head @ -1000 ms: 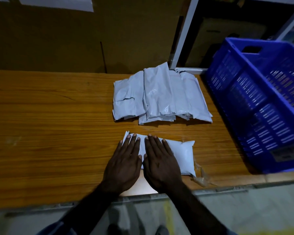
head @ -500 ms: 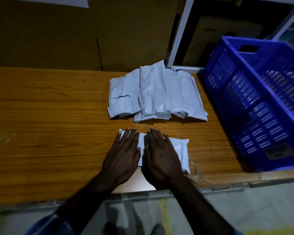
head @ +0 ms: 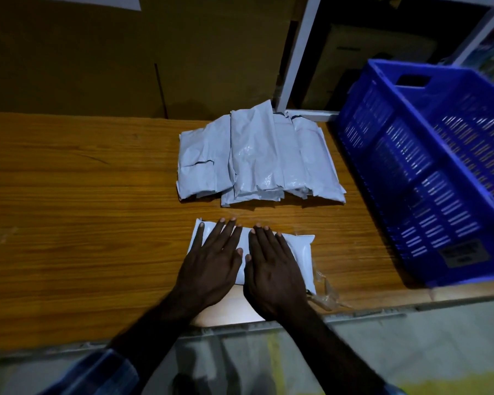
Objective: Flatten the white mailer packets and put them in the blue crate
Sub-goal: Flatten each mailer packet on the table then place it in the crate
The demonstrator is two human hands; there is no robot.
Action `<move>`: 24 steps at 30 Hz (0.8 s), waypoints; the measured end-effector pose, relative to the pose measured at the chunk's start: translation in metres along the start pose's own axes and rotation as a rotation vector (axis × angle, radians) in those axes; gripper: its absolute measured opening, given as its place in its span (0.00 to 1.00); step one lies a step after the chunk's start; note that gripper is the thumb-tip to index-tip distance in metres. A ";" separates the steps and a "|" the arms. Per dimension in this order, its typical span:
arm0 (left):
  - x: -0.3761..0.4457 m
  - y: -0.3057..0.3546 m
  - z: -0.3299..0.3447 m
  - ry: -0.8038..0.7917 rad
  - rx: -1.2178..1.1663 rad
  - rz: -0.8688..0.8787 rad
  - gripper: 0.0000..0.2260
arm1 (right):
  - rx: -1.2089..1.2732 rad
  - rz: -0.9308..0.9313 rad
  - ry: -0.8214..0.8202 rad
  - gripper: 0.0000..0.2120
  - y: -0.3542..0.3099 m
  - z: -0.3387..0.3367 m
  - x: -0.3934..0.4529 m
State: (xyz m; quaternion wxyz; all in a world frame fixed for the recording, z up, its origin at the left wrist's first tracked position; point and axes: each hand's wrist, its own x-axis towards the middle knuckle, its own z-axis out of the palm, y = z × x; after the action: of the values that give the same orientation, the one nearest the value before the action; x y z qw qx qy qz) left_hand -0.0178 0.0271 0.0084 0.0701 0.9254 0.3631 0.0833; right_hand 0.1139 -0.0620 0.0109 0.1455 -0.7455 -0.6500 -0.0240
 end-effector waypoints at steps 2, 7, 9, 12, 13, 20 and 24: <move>-0.001 0.001 -0.001 -0.006 0.003 -0.004 0.29 | -0.015 -0.013 -0.003 0.23 0.001 0.001 0.000; 0.001 0.001 0.000 -0.034 0.023 -0.010 0.27 | 0.057 -0.004 -0.069 0.25 0.001 -0.008 0.003; 0.003 0.002 -0.003 -0.024 0.031 -0.008 0.26 | 0.147 0.055 -0.082 0.27 0.003 -0.019 0.009; 0.010 0.011 -0.012 0.020 0.030 0.027 0.25 | 0.117 0.138 0.005 0.24 0.013 -0.028 0.011; 0.011 0.016 -0.013 0.032 0.020 0.047 0.25 | 0.079 0.155 0.018 0.24 0.016 -0.027 0.009; 0.008 0.029 0.001 0.022 -0.007 0.070 0.24 | 0.060 0.138 0.019 0.24 0.019 -0.012 -0.005; 0.008 0.029 0.003 0.007 0.009 0.061 0.24 | 0.019 0.077 0.001 0.23 0.022 -0.006 -0.011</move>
State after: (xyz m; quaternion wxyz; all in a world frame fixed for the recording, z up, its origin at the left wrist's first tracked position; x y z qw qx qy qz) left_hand 0.0079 0.0113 0.0116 0.0624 0.9360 0.3353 0.0868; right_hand 0.1344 -0.0764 0.0103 0.1538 -0.7686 -0.6208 -0.0123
